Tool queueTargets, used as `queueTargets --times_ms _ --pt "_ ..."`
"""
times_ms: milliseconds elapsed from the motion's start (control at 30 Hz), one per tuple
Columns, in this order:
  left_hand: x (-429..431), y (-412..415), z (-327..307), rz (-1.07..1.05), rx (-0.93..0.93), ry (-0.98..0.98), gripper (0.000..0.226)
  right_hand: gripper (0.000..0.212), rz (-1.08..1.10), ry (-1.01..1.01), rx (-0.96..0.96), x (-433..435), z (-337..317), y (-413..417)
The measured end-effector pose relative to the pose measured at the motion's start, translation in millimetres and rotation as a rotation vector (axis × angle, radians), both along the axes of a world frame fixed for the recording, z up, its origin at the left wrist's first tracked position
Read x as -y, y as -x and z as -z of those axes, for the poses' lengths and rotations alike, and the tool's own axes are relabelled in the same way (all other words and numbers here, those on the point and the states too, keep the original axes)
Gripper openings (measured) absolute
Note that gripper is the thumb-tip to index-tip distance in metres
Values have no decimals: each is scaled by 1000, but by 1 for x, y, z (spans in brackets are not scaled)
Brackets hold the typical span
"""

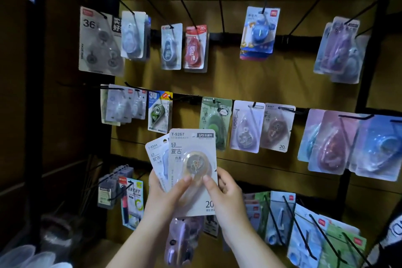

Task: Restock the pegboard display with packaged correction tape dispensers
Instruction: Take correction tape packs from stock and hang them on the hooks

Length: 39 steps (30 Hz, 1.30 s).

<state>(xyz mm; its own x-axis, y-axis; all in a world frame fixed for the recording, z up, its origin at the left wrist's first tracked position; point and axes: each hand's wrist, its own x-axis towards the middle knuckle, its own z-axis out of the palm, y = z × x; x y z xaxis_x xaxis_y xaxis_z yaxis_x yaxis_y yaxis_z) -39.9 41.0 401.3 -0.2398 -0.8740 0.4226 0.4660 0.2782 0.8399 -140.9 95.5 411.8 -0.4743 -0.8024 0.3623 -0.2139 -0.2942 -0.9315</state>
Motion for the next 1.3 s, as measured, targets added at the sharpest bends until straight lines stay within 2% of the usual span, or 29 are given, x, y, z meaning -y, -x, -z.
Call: queueTargets --times_ms 67,133,233,367,600,767,967,1067,1167,1300 --pt "6 -5 -1 -20 -8 -4 86 35 30 0 17 12 0 -4" --pt "10 -9 -3 -21 -24 -2 75 20 68 16 7 22 0 -7" --pt "17 -14 -7 -24 -38 2 73 24 100 65 20 34 -6 -12" --pt "31 -24 -8 18 -77 -70 51 20 141 42 48 52 -10 -16" --pt "45 -31 -3 22 -105 -108 69 10 26 15 239 65 -13 -13" --pt "52 -32 -5 -42 -118 -150 41 17 9 4 245 68 -15 -15" --pt "59 -40 -7 -6 -207 -232 46 21 3 83 186 75 -19 -25" --pt "61 -44 -6 32 -231 -232 51 20 -43 85 246 74 -24 -28" --pt "64 -48 -6 -20 -203 -205 43 20 -21 111 267 76 -26 -26" --pt "68 -49 -5 -60 -209 -205 30 21 24 170 124 76 -32 -29"
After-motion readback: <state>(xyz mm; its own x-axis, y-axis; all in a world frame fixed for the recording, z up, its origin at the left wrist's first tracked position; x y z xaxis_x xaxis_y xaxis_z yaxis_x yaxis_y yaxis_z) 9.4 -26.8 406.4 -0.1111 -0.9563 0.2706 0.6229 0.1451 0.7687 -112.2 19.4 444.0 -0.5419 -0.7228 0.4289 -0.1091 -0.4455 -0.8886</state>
